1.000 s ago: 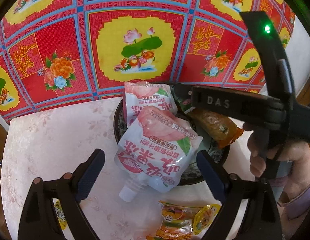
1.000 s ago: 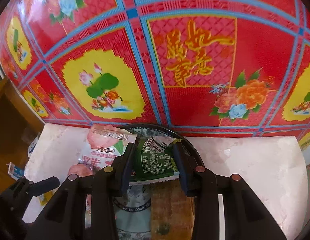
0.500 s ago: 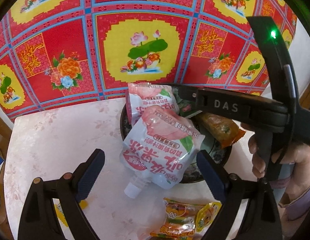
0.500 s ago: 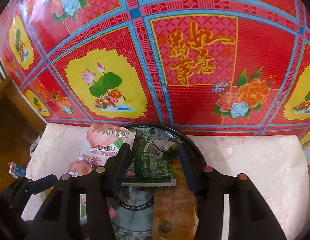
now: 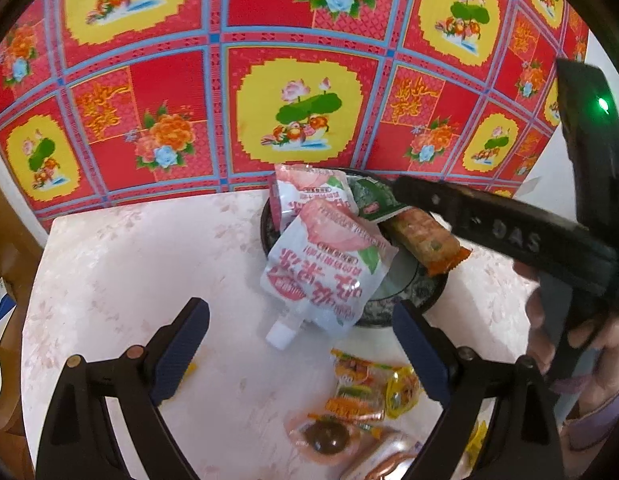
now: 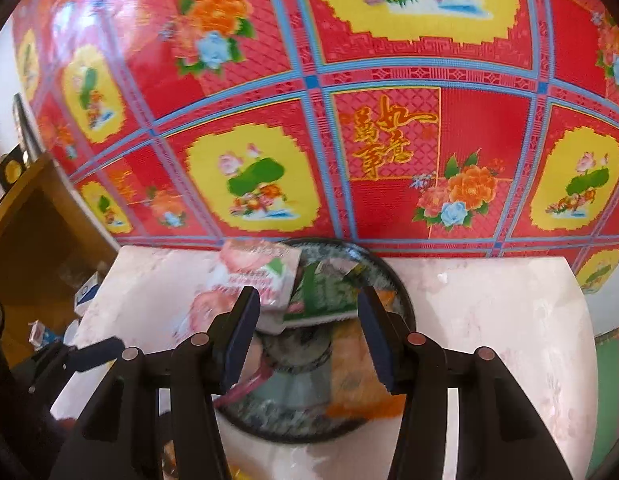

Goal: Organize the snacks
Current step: 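Withdraw both open tools from the plate toward the table snacks, then grasp the yellow candy packet with the left tool while the right tool grasps the yellow round snack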

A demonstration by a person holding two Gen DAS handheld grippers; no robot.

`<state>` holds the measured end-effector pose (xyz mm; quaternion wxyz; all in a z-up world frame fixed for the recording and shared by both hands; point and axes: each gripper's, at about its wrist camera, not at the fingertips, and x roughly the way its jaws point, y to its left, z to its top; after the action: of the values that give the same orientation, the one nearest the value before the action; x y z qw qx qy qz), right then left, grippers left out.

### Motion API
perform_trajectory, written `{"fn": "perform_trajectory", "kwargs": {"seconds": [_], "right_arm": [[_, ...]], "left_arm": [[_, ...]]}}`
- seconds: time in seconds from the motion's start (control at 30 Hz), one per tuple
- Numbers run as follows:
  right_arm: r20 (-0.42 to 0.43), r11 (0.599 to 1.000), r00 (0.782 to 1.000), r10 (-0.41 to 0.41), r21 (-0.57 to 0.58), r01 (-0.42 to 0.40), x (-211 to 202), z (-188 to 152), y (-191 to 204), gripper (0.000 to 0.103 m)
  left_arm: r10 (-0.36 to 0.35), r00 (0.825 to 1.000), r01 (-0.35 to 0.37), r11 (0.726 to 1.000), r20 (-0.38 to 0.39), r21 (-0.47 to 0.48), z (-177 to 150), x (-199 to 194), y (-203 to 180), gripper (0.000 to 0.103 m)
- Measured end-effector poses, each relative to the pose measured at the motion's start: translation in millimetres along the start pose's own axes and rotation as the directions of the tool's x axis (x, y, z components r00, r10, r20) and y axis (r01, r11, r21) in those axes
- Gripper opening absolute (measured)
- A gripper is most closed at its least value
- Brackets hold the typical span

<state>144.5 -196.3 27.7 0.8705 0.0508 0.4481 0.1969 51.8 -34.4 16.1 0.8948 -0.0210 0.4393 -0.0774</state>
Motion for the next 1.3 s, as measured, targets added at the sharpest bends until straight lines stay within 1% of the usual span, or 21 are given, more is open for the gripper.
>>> {"fn": "perform_trajectory", "kwargs": {"seconds": [0.3, 0.57, 0.67, 0.9, 1.03, 1.3], "right_arm": [[-0.039, 0.999, 0.999, 0.032, -0.002, -0.032, -29, -38, 17, 0.052], [-0.101, 0.998, 0.994, 0.048, -0.032, -0.051, -37, -73, 32, 0.052], [-0.112, 0.998, 0.993, 0.047, -0.046, -0.053, -38, -82, 37, 0.052], [-0.143, 0.996, 0.988, 0.063, -0.047, -0.071, -32, -97, 41, 0.052], [-0.163, 0.996, 0.984, 0.066, -0.045, -0.075, -26, -102, 43, 0.048], [-0.17, 0.996, 0.983, 0.074, -0.028, -0.08, -21, -105, 40, 0.045]], "left_arm": [[0.022, 1.0, -0.022, 1.0, 0.007, -0.02, -15, -17, 14, 0.095], [0.04, 0.999, -0.041, 0.999, -0.014, -0.034, -30, -18, 27, 0.095], [0.048, 0.999, -0.049, 0.998, -0.018, -0.038, -34, -18, 31, 0.095], [0.069, 0.997, -0.071, 0.996, -0.027, -0.054, -42, -21, 43, 0.095], [0.081, 0.996, -0.083, 0.994, -0.031, -0.068, -46, -20, 50, 0.095], [0.108, 0.993, -0.113, 0.987, -0.044, -0.112, -49, -18, 68, 0.095]]}}
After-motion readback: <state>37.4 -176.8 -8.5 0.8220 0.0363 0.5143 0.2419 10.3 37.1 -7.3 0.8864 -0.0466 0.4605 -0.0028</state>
